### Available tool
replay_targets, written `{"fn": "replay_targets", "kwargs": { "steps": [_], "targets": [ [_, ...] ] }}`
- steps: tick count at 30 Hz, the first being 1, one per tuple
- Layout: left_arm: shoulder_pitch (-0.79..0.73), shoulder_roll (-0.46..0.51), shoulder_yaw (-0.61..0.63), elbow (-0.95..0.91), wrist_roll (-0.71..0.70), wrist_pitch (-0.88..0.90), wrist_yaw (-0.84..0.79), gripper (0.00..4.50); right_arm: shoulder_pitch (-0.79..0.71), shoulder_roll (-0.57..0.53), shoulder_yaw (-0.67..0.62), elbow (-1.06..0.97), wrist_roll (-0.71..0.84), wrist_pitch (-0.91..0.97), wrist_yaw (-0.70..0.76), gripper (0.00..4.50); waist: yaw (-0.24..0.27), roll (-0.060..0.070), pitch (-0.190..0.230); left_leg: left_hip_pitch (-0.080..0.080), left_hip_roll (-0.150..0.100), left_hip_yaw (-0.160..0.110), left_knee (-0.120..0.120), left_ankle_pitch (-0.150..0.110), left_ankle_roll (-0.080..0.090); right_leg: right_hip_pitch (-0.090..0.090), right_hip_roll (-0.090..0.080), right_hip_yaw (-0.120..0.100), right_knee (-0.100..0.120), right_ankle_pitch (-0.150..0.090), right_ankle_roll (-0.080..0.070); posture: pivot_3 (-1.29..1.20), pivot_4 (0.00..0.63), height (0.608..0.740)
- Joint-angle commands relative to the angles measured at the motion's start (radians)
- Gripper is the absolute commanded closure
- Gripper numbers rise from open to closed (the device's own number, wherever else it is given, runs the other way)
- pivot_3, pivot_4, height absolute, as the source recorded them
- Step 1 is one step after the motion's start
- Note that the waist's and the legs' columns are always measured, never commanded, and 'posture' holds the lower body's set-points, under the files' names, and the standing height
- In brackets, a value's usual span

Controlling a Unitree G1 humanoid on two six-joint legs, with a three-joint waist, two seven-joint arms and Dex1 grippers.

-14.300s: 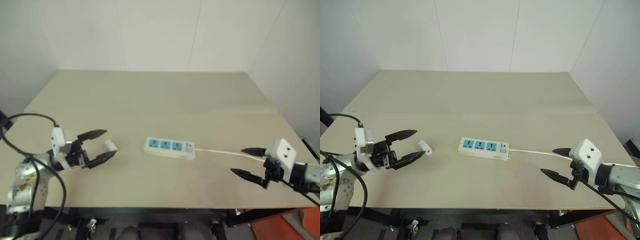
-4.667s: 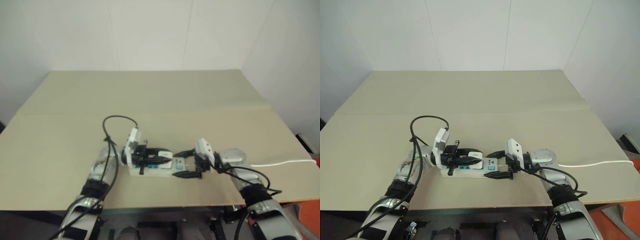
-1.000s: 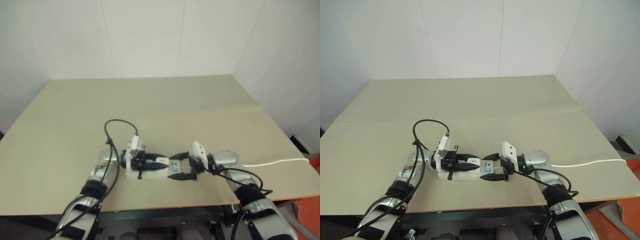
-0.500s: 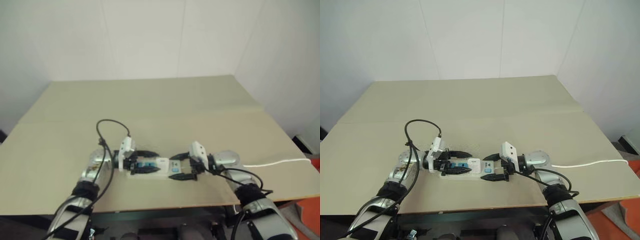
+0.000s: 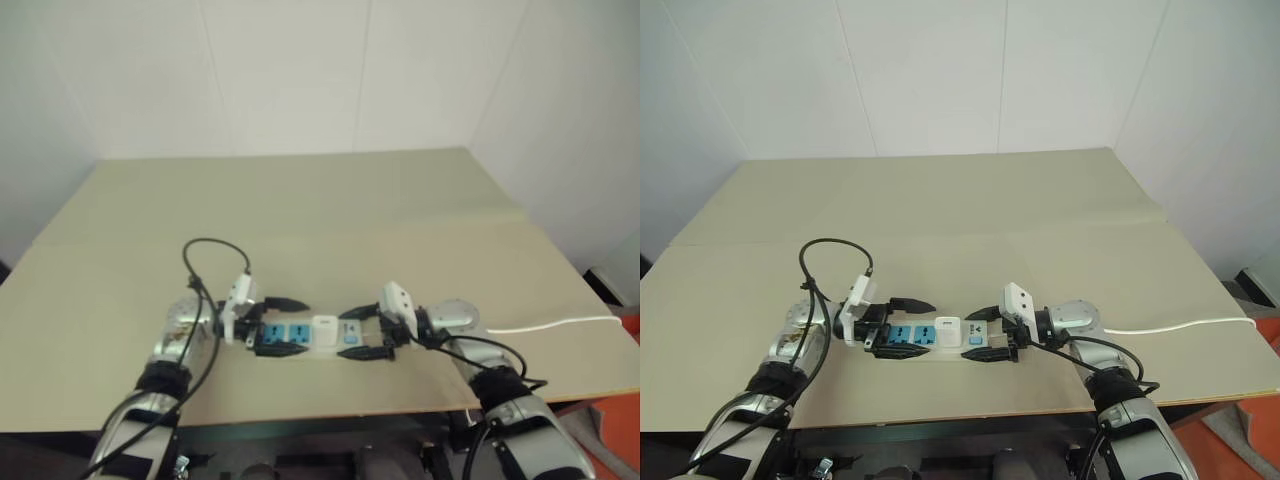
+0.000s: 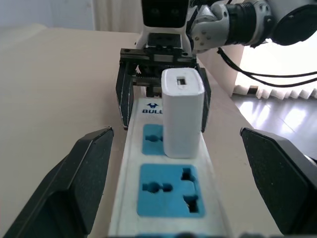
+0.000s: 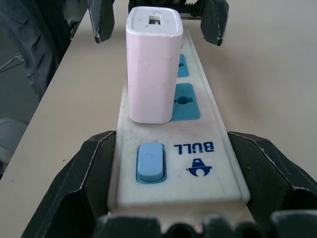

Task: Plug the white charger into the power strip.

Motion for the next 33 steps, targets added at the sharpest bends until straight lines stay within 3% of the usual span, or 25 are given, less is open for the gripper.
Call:
{"fn": "replay_targets", "kwargs": {
  "steps": [1,5,7,9,15,20,33],
  "targets": [
    [0.010,0.079,0.023,-0.093,-0.116,0.075,-0.011,0.04,0.004,-0.010,0.005,0.001,-0.017,-0.001,0.002,1.11,0.000,-0.003,0.004,0.000,0.000,0.000,0.000,0.000,0.000,-0.001,0.000,0.000,0.000,0.000,0.000,0.00,0.150,0.740],
    [-0.003,0.163,0.032,-0.136,-0.178,0.080,-0.011,0.04,0.005,-0.013,-0.003,0.002,-0.013,-0.005,0.003,1.11,0.001,-0.009,0.011,-0.003,0.001,0.000,0.000,0.000,0.000,-0.003,0.000,0.000,0.000,0.000,0.000,0.00,0.150,0.740],
    [-0.020,0.201,0.034,-0.114,-0.191,0.073,-0.011,0.00,0.005,-0.012,-0.007,0.011,-0.013,-0.024,0.006,0.40,0.002,-0.009,0.012,-0.003,0.000,0.000,0.000,0.000,0.000,-0.003,0.000,0.000,0.000,0.000,0.000,0.00,0.150,0.740],
    [-0.038,0.224,0.042,-0.087,-0.196,0.063,-0.011,0.00,0.006,-0.008,-0.014,0.014,-0.005,-0.027,0.009,0.01,0.004,-0.010,0.014,-0.004,0.001,0.000,0.000,0.000,0.000,-0.004,0.000,0.000,-0.001,0.000,0.000,0.00,0.150,0.740],
    [-0.059,0.225,0.093,-0.048,-0.191,0.046,-0.011,0.00,0.013,-0.020,-0.039,-0.006,0.021,-0.046,0.024,0.01,0.004,-0.010,0.015,-0.019,0.000,0.000,0.001,0.000,0.000,-0.019,0.000,0.000,0.001,0.001,0.000,0.00,0.150,0.740],
    [-0.031,0.227,0.132,-0.083,-0.196,0.050,-0.011,0.00,0.017,-0.077,-0.077,-0.078,0.043,-0.037,0.035,0.01,0.012,-0.010,0.022,-0.021,0.000,0.000,0.001,0.000,0.000,-0.020,0.000,0.000,0.001,0.001,0.000,0.00,0.150,0.740],
    [0.170,0.345,0.267,-0.277,-0.209,0.084,-0.009,0.00,0.106,-0.456,-0.242,-0.350,0.158,0.044,0.162,0.01,0.029,-0.007,0.030,-0.030,0.001,0.000,0.000,0.000,0.000,-0.026,-0.001,-0.002,-0.004,0.000,0.000,0.00,0.150,0.740]
  ]
}}
